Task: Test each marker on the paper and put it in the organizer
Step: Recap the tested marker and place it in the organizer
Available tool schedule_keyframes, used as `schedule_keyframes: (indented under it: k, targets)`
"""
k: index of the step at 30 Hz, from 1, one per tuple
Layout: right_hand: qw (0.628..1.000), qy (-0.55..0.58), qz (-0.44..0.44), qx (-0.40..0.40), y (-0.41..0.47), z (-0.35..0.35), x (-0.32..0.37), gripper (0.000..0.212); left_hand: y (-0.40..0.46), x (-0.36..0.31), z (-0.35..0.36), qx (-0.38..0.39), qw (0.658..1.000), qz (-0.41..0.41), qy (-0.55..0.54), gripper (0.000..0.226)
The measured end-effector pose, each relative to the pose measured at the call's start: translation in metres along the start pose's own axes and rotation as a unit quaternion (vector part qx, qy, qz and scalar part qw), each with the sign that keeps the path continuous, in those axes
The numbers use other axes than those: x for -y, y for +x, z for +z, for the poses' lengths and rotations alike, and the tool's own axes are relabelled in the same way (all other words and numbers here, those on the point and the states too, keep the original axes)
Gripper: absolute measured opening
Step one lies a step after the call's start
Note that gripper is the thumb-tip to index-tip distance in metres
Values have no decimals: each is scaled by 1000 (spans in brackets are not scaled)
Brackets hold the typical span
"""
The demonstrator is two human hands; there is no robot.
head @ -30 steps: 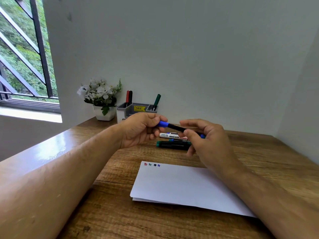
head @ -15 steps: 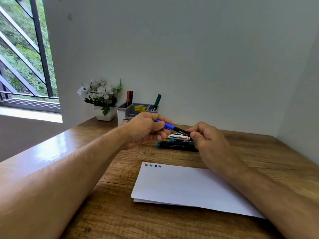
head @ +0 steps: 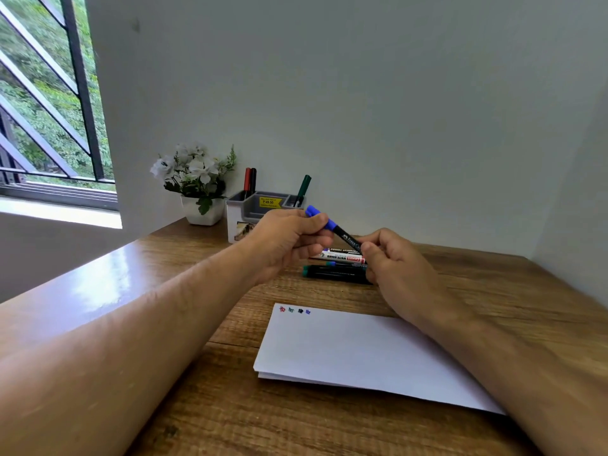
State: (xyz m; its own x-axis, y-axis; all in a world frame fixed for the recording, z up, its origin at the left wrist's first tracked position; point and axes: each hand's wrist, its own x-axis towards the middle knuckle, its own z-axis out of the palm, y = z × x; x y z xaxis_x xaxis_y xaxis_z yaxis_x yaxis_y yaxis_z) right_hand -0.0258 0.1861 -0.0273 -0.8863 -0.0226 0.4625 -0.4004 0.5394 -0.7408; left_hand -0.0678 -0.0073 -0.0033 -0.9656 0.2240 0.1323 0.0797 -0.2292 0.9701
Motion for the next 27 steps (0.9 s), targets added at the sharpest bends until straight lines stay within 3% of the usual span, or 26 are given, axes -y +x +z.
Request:
schedule_keyframes:
  k: [7, 12, 18, 22, 27]
  targets:
    - [1000, -25, -18, 2, -3, 1, -1, 11, -1, 3, 3, -6, 1000, -4, -25, 22]
    - [996, -68, -20, -62, -3, -1, -1, 20, 4, -5, -3, -99, 993, 61, -20, 15]
    - [988, -152, -20, -30, -4, -5, -1, 29, 11, -15, -21, -188, 966, 155, 91, 14]
    - [983, -181, -29, -17, -8, -5, 3, 27, 27, -39, -21, -272, 929, 221, 114, 8]
    - [983, -180, -24, 4, -8, -7, 4, 23, 49, -76, -15, -346, 850, 326, 227, 2]
